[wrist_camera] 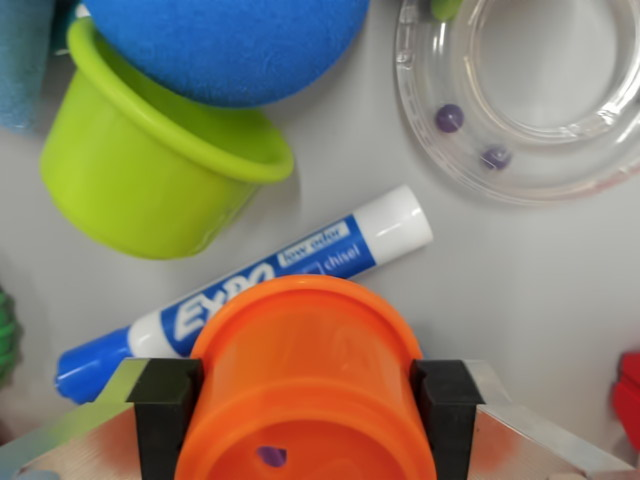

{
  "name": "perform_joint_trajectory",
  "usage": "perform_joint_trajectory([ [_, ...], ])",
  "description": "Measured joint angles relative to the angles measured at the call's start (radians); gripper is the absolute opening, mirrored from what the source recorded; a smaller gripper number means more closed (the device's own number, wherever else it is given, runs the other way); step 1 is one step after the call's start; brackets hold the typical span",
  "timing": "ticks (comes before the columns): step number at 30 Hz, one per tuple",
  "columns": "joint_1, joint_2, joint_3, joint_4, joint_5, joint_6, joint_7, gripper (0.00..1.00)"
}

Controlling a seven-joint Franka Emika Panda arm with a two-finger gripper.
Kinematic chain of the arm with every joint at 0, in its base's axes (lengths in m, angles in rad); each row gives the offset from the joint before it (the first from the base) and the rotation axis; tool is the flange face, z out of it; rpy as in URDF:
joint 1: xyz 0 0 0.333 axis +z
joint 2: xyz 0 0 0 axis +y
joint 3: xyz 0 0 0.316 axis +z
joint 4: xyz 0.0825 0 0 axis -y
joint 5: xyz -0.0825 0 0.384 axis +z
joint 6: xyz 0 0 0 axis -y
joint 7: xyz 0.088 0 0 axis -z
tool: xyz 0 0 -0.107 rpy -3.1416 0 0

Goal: Pick an object from the bin

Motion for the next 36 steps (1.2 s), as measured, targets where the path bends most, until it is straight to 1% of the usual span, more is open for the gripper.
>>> perform_joint_trajectory([
  [5,-0.01,-0.056,0.013,-0.01,0.017,-0.046,-0.012,0.0],
  [10,-0.015,-0.098,0.021,-0.014,0.032,-0.083,-0.023,0.0],
  [15,-0.018,-0.154,0.028,-0.018,0.054,-0.137,-0.039,0.0],
  [25,-0.018,-0.252,0.031,-0.017,0.088,-0.236,-0.063,0.0],
  [26,-0.018,-0.257,0.031,-0.017,0.09,-0.241,-0.064,0.0],
  [30,-0.018,-0.292,0.031,-0.009,0.102,-0.286,-0.074,0.0],
  [36,-0.017,-0.342,0.031,0.004,0.114,-0.348,-0.082,0.0],
])
